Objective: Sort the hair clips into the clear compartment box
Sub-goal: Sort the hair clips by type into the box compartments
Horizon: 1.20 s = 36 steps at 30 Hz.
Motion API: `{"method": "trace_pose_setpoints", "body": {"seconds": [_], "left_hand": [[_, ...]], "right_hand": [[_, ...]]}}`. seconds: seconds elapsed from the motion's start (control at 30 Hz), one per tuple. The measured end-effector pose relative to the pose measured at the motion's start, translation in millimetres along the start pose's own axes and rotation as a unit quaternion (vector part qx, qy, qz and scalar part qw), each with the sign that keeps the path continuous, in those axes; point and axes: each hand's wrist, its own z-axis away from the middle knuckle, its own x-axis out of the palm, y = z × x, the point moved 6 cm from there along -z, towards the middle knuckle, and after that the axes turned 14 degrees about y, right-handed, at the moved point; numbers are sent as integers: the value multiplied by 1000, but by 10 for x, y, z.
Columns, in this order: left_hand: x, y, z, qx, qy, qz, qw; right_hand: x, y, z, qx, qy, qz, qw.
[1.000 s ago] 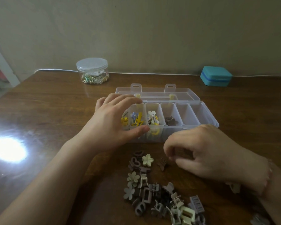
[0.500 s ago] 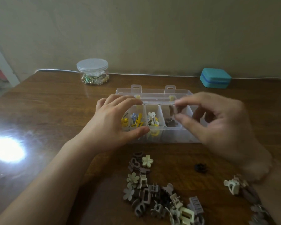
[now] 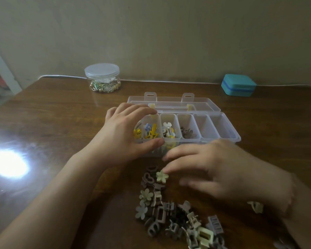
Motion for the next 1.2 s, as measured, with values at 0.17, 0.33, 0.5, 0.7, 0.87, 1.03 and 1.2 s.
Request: {"method": "trace_pose_setpoints", "body": {"seconds": [0.17,0.33,0.5,0.7,0.87,1.03,1.2], "left_hand": [[4,-7,4,-2,-3,-3,1000],[2,-8,4,-2,-4,-1,1000],[2,-6,1,-1,-7,-3,1000],[1,-7,3,0,-6,-4,1000],[10,-13,2,1,-8,-9,1000],[8,-12,7,0,-3,-9,1000],[3,-9,10,-1,-2,-11,1000]], "right_hand": [[179,-52,-36,-20,-46,11,999],[147,-19,-36,-15,-30,13,999],[-268,121,-25,41,189,-55,979],[-423,476,-52,163,283,13,945],[-419,238,-14,92,214,-56,971],[-19,-85,-19,-11,-8,-40,999],[86,-231,-60,-40,-57,-68,995]]}}
